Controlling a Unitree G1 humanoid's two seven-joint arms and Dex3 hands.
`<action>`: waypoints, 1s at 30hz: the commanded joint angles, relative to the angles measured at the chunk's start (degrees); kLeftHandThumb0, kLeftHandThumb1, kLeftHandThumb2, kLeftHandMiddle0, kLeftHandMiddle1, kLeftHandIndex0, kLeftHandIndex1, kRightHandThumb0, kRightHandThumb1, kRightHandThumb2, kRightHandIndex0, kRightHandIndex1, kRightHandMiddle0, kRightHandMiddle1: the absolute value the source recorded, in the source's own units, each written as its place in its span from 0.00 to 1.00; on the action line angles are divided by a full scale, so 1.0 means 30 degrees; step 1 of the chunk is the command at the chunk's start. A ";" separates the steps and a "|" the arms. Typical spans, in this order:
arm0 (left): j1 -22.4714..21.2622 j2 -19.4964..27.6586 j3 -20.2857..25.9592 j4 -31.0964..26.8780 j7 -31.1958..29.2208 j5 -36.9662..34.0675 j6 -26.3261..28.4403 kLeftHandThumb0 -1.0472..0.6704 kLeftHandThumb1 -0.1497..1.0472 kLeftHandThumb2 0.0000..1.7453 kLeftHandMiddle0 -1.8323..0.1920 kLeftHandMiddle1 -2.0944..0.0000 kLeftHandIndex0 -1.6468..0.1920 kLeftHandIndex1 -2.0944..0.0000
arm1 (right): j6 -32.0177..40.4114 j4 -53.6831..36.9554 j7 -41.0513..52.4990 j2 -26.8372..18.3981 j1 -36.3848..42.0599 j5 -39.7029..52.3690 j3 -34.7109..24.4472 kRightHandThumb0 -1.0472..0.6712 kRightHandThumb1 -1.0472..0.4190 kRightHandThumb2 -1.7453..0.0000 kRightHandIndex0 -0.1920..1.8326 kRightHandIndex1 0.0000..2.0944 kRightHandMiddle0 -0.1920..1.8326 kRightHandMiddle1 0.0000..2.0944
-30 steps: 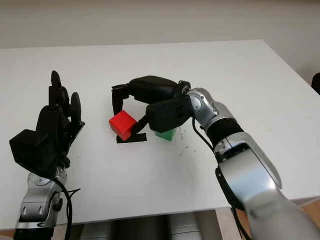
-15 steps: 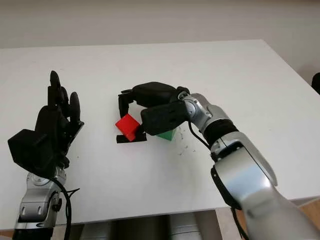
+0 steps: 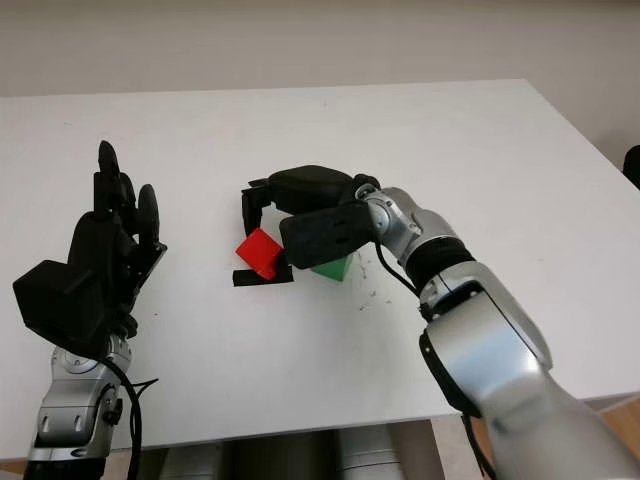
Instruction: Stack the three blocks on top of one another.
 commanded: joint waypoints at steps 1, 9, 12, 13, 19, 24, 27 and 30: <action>-0.0027 -0.0029 0.0110 -0.0269 0.0078 -0.0016 -0.0071 0.19 1.00 0.37 1.00 1.00 1.00 1.00 | -0.0062 0.0139 -0.0105 0.0129 -0.0256 0.0188 -0.0123 0.38 0.08 0.97 0.17 0.02 0.29 0.64; -0.0013 -0.0007 0.0129 -0.0236 0.0030 -0.0108 -0.0110 0.19 1.00 0.37 1.00 1.00 1.00 1.00 | -0.0029 0.0148 -0.0091 0.0229 -0.0180 0.0253 -0.0021 0.38 0.08 0.97 0.16 0.02 0.30 0.64; -0.0019 -0.0014 0.0152 -0.0211 0.0001 -0.0185 -0.0127 0.19 1.00 0.37 1.00 1.00 1.00 1.00 | -0.0035 0.0226 -0.0005 0.0328 -0.0081 0.0402 -0.0123 0.39 0.08 0.97 0.16 0.02 0.30 0.64; -0.0009 0.0010 0.0146 -0.0237 -0.0003 -0.0166 -0.0099 0.19 1.00 0.37 1.00 1.00 1.00 1.00 | -0.0040 0.0264 0.0089 0.0373 -0.0042 0.0496 -0.0177 0.39 0.08 0.97 0.16 0.02 0.30 0.64; 0.0033 0.0050 0.0111 -0.0296 0.0055 -0.0041 -0.0027 0.19 1.00 0.37 1.00 1.00 1.00 1.00 | -0.0159 0.0271 0.0302 0.0439 0.0059 0.0483 -0.0059 0.38 0.08 0.97 0.16 0.02 0.30 0.68; 0.0057 0.0064 0.0152 -0.0257 -0.0014 -0.0067 -0.0080 0.19 1.00 0.36 1.00 1.00 1.00 1.00 | -0.0169 0.0190 0.0311 0.0440 0.0043 0.0144 0.0268 0.37 0.07 0.97 0.16 0.03 0.30 0.69; 0.0063 0.0023 0.0159 -0.0300 0.0012 -0.0094 -0.0003 0.19 1.00 0.37 1.00 1.00 1.00 1.00 | -0.0097 0.0156 0.0497 0.0453 0.0000 0.0080 0.0361 0.36 0.07 0.97 0.16 0.03 0.29 0.69; 0.0052 0.0025 0.0140 -0.0324 0.0066 -0.0015 0.0020 0.19 1.00 0.37 1.00 1.00 1.00 1.00 | -0.0044 0.0157 0.0696 0.0494 0.0003 0.0164 0.0308 0.36 0.07 0.97 0.16 0.02 0.29 0.68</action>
